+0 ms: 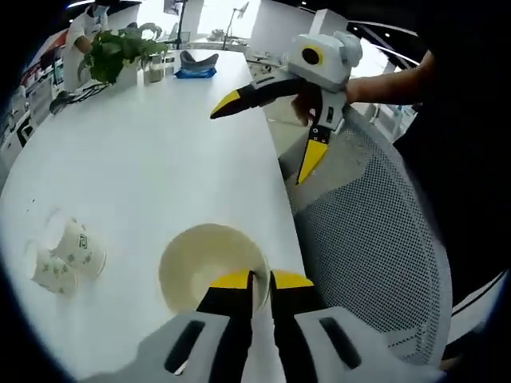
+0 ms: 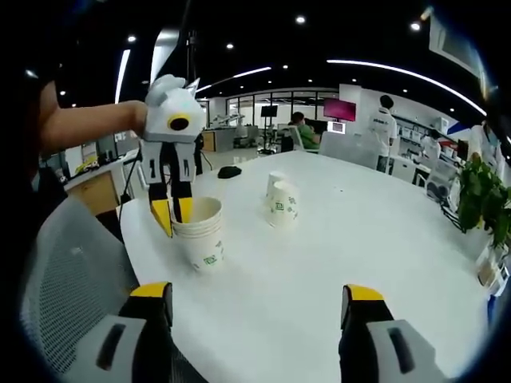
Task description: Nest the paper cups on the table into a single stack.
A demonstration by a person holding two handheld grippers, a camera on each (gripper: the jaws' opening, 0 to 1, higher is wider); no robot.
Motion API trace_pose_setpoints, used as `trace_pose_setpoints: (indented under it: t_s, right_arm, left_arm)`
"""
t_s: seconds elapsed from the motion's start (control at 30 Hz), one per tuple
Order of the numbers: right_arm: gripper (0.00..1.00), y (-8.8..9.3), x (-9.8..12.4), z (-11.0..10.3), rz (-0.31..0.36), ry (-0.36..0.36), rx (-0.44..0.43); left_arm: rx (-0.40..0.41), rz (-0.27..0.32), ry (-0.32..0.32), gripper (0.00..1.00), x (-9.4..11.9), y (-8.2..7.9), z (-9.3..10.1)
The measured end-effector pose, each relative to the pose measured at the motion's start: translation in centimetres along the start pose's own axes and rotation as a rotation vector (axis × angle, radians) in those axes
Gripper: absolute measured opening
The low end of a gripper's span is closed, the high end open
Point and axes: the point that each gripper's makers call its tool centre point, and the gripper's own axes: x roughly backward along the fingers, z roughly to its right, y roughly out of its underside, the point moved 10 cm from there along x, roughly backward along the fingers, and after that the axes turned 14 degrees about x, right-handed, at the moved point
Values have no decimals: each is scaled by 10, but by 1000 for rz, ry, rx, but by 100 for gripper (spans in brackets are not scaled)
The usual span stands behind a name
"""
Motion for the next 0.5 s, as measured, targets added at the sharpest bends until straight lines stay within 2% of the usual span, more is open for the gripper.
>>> trace_pose_setpoints:
  t_s: [0.2, 0.33, 0.5]
  right_arm:
    - [87, 0, 0, 0, 0, 1, -1]
    - [87, 0, 0, 1, 1, 2, -3]
    - [87, 0, 0, 0, 1, -2, -3]
  left_arm:
    - [28, -4, 18, 7, -4, 1, -9]
    - [50, 3, 20, 7, -5, 2, -7]
    - [35, -1, 4, 7, -5, 1, -3]
